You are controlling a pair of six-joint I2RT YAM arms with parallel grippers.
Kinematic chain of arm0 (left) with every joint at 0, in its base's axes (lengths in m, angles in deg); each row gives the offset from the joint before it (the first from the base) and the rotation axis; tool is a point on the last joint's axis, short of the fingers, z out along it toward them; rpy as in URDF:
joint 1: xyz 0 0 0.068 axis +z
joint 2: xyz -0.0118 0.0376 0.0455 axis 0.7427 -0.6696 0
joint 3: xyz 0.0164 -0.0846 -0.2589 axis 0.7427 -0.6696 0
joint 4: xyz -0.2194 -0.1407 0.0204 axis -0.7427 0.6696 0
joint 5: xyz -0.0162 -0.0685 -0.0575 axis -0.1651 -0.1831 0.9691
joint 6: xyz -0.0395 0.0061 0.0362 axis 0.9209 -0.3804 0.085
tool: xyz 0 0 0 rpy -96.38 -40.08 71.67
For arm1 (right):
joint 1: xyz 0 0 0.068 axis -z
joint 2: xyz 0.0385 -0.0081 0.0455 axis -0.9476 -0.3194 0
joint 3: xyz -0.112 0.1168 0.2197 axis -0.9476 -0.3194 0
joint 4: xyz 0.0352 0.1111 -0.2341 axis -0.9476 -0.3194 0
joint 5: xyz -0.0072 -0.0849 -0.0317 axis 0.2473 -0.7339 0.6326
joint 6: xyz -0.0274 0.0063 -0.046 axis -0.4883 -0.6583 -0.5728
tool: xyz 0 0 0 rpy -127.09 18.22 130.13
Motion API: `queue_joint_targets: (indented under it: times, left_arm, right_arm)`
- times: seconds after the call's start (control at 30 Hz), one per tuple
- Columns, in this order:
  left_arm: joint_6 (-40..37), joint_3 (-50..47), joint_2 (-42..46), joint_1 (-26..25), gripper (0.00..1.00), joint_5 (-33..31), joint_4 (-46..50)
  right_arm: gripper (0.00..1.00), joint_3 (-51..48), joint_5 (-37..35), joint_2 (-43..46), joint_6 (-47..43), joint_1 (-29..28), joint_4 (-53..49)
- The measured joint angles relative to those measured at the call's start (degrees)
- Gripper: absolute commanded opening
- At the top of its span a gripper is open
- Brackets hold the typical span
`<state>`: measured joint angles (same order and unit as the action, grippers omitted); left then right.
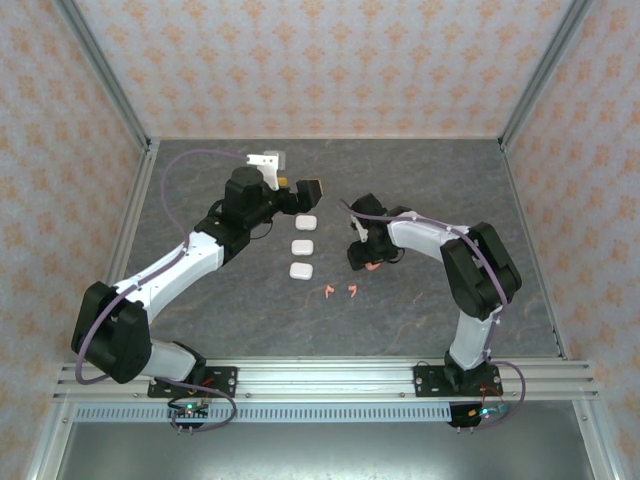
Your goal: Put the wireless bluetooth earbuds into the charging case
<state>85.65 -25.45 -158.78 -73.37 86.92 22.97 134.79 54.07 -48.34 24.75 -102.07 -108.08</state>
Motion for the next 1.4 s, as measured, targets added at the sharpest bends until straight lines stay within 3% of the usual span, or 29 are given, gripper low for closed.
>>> queue_joint_targets:
  times: [0.27,0.53,0.77,1.1,1.4]
  left_arm:
    - [0.00,0.00,0.00,0.00,1.00,-0.17,0.09]
    - [-0.26,0.74,0.09,0.00,1.00,0.31,3.98]
    - [-1.55,2.71,1.92,0.00,0.98,3.39,10.95]
    - [-0.94,6.23,2.64,0.00,0.91,18.03,17.27]
    - [3.28,7.17,2.64,-0.17,0.89,27.69,17.14]
  right_arm:
    - [0.36,0.72,-1.70,-0.37,-1.22,-0.13,-1.84]
    - [0.36,-0.94,-3.74,2.75,-2.64,-0.09,-1.99]
    - [0.36,-4.87,-2.93,18.58,-6.51,-0.31,2.54]
    - [0.36,-9.05,0.74,39.30,-18.82,-4.17,16.33]
    - [0.35,-10.25,0.61,41.62,-32.85,-9.33,21.66]
